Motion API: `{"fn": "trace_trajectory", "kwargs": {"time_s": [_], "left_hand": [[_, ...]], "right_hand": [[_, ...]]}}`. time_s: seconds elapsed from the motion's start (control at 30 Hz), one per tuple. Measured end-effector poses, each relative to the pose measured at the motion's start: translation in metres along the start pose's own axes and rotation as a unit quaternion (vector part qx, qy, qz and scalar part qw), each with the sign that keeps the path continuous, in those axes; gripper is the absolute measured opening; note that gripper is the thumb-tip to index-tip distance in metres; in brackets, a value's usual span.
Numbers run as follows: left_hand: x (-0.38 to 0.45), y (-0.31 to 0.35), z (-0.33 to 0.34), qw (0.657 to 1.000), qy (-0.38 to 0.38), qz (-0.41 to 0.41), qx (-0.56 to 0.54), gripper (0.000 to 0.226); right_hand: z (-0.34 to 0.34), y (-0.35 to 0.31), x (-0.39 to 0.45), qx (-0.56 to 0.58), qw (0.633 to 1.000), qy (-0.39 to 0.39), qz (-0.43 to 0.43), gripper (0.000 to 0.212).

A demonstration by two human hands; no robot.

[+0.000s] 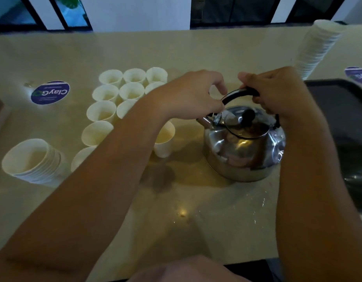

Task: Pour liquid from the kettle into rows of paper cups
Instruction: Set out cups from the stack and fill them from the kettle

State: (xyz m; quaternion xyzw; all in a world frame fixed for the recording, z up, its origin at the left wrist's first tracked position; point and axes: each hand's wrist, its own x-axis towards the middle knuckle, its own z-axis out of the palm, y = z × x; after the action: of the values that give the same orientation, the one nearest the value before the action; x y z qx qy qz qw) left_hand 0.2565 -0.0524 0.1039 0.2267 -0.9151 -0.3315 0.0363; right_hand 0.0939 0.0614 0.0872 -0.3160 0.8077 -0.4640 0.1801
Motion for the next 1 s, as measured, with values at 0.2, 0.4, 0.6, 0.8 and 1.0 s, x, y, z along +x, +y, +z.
{"fn": "trace_trajectory", "kwargs": {"time_s": [0.2, 0.4, 0.6, 0.8, 1.0], "left_hand": [[0.014, 0.0, 0.015, 0.999, 0.018, -0.002, -0.03, 0.031], [0.019, -0.007, 0.025, 0.999, 0.021, -0.009, -0.025, 0.032], [-0.002, -0.02, 0.029, 0.999, 0.041, -0.009, -0.023, 0.04], [-0.092, -0.051, 0.033, 0.973, 0.229, 0.01, -0.025, 0.033], [-0.171, -0.098, 0.042, 0.888, 0.459, -0.035, 0.022, 0.019]], "right_hand": [[0.004, 0.02, 0.009, 0.055, 0.997, 0.042, 0.021, 0.051], [0.01, 0.033, 0.009, 0.029, 0.999, 0.03, 0.011, 0.052], [0.015, 0.016, 0.009, -0.123, 0.989, -0.012, -0.077, 0.017], [0.071, -0.042, -0.03, -0.111, 0.971, -0.082, -0.195, 0.015], [0.157, -0.079, -0.075, -0.074, 0.936, -0.246, -0.24, 0.013]]}}
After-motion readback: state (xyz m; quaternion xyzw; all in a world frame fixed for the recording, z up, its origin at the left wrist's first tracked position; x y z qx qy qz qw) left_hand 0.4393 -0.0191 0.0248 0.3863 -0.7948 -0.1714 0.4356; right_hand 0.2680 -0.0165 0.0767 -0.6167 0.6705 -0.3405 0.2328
